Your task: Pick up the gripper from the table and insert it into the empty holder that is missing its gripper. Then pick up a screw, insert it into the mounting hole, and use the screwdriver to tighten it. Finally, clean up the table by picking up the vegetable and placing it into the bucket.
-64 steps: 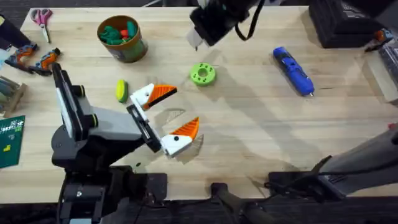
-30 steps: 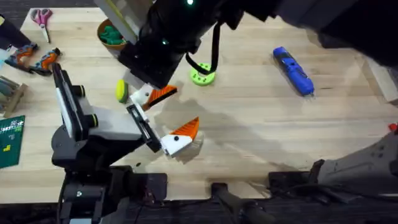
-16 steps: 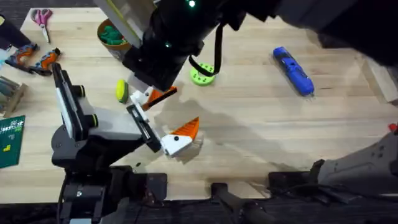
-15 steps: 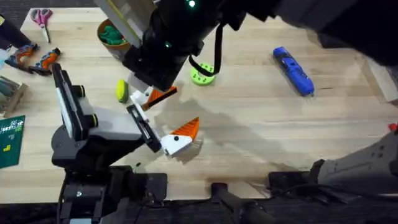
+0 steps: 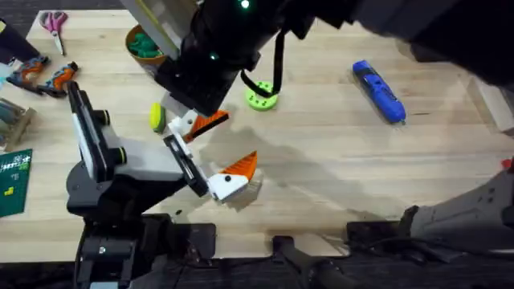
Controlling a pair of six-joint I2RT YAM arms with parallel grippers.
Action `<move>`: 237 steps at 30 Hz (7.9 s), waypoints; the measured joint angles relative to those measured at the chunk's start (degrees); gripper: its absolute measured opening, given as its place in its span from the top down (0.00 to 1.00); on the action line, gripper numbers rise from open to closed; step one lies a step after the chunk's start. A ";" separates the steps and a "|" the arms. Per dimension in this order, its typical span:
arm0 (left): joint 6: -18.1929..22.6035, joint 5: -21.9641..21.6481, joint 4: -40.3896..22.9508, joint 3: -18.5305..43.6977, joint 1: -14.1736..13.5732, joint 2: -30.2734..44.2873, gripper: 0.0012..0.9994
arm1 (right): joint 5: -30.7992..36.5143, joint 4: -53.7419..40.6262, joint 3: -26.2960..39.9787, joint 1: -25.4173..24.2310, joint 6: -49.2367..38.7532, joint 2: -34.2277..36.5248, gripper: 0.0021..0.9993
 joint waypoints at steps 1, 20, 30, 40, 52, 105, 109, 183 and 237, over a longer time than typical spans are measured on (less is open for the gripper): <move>0.00 -0.01 0.00 0.00 0.00 0.00 0.01 | 0.00 -0.02 0.02 0.05 0.00 0.18 1.00; 0.00 0.00 0.00 0.00 0.00 0.00 0.01 | 0.00 -0.05 0.02 0.21 0.00 4.01 1.00; 0.00 -0.01 0.00 0.00 0.00 0.01 0.01 | 0.38 -0.53 0.02 0.21 0.00 4.01 1.00; 0.00 -0.01 0.00 0.00 0.00 0.00 0.01 | 0.46 -0.48 0.02 0.21 0.00 4.03 1.00; -0.04 0.00 -0.02 0.00 0.00 0.00 0.01 | 0.44 -0.38 0.02 1.26 0.04 4.56 1.00; -0.26 0.37 -0.07 0.00 0.00 0.02 0.01 | 2.62 -0.89 0.50 1.37 0.22 5.59 1.00; -0.26 0.37 -0.07 0.00 0.00 0.02 0.01 | 2.56 -0.87 0.50 1.37 0.24 5.57 1.00; -0.26 0.39 -0.07 0.00 0.00 0.02 0.01 | 3.26 -1.70 0.68 1.40 0.24 5.57 1.00; -0.26 2.79 -0.39 0.00 -0.50 0.04 0.01 | 5.38 -8.01 1.44 3.01 3.00 6.22 1.00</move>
